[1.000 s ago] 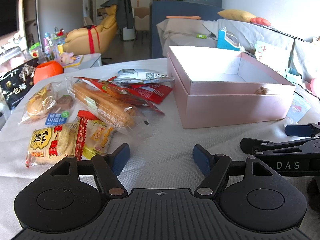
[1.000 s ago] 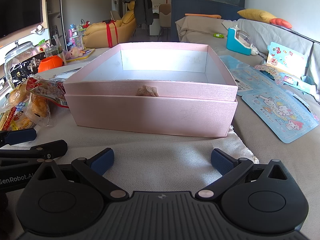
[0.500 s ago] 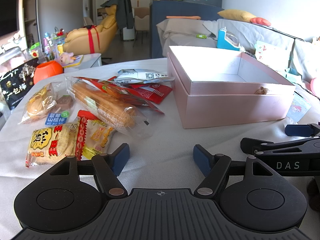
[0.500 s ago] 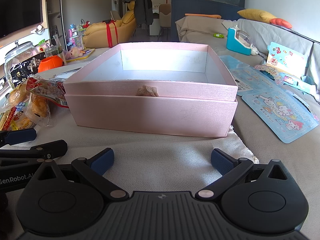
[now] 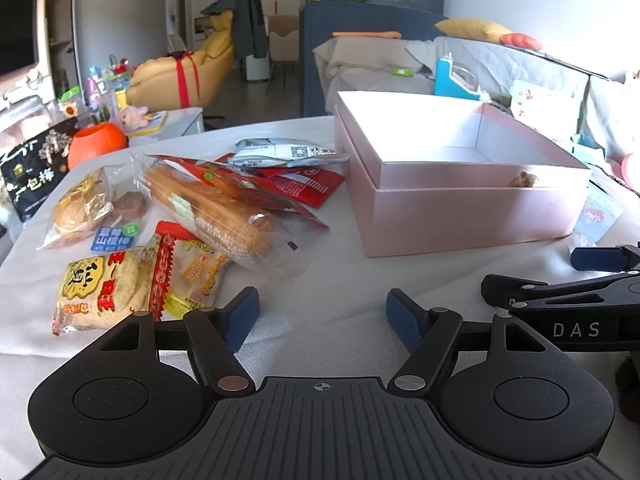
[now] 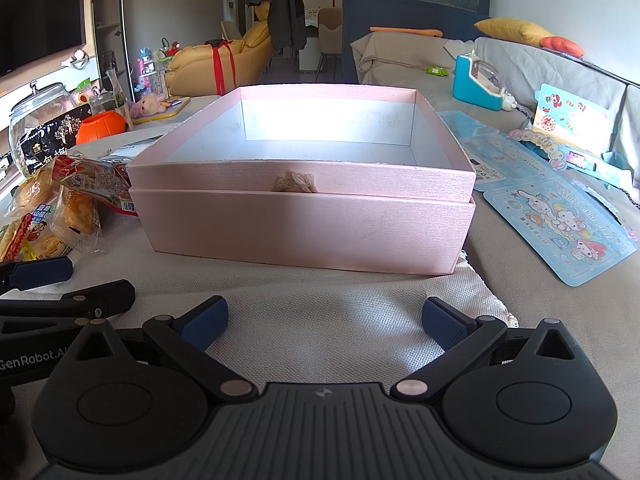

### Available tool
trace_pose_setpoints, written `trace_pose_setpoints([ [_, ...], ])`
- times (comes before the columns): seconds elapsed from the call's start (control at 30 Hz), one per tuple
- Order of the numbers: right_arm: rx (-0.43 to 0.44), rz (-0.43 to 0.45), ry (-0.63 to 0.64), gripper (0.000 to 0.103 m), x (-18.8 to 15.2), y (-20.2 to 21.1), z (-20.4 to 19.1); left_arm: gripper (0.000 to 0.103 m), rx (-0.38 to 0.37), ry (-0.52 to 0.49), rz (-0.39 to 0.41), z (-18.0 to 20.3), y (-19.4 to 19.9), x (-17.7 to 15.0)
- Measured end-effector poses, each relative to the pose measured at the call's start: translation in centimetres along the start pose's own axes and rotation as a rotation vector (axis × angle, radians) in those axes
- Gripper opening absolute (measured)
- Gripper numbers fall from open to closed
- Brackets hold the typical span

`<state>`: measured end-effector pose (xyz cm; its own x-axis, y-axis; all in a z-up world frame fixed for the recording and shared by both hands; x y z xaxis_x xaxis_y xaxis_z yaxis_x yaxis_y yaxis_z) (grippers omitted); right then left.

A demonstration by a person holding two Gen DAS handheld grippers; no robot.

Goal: Organize snacks

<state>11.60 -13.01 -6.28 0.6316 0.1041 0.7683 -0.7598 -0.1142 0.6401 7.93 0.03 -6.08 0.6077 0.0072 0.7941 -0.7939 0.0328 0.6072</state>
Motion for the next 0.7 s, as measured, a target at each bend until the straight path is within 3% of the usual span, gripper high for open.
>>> trace_pose_setpoints([
  [0.43, 0.008, -0.007, 0.002, 0.103, 0.0, 0.0, -0.1, 0.073, -0.029, 0.019, -0.001, -0.3, 0.4, 0.0],
  [0.6, 0.063, -0.128, 0.046, 0.103, 0.1, 0.0, -0.3, 0.068, -0.072, 0.029, -0.053, -2.2, 2.6, 0.4],
  [0.7, 0.053, -0.121, 0.063, 0.103, 0.0, -0.1, -0.8, 0.068, -0.071, 0.075, -0.015, -4.7, 4.7, 2.1],
])
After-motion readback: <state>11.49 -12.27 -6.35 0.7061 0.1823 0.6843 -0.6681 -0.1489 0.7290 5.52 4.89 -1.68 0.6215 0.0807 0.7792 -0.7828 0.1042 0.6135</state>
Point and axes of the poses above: each gripper's, at about its wrist camera, not at the fingertips, and y roughly against the way its jaws point, z to its right, x to its top, the point moved 10 cm from there along -y, roughly the way its jaws point, and after that the axes turned 2 degrees about -x, right-handed, at the moved point
